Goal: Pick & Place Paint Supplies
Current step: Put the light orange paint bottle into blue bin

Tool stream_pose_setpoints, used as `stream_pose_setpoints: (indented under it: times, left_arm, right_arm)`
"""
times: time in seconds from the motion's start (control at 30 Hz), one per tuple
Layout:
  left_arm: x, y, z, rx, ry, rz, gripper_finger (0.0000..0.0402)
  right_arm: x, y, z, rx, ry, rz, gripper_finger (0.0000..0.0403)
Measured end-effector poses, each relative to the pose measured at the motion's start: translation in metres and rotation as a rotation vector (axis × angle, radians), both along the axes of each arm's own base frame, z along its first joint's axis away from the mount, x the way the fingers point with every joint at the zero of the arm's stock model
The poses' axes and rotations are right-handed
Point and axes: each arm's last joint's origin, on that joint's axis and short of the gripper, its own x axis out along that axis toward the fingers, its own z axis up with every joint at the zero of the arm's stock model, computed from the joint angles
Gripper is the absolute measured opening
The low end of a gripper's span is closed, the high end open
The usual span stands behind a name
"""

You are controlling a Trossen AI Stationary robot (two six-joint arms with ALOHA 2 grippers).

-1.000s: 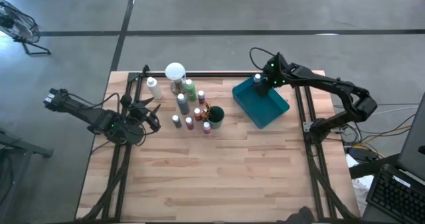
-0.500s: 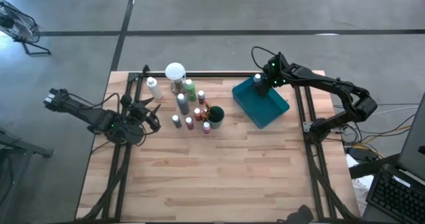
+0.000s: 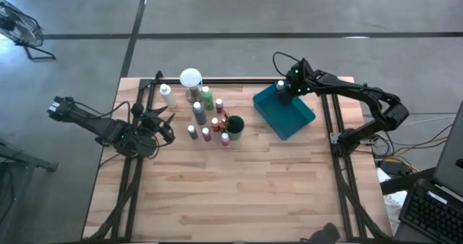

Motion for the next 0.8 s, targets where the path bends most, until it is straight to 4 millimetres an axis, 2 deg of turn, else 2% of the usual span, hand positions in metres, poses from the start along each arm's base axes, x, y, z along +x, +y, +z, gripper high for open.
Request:
stream_pose_setpoints:
  times: [0.67, 0.8]
  left_arm:
    - [0.0, 0.0, 0.0, 0.0, 0.0, 0.0, 0.0181]
    - [0.0, 0.0, 0.0, 0.0, 0.0, 0.0, 0.0181]
  right_arm:
    - [0.0029, -0.0041, -0.0018, -0.026, 0.022, 0.009, 0.0114]
    - [0.0029, -0.0041, -0.0017, -0.026, 0.02, 0.005, 0.0138]
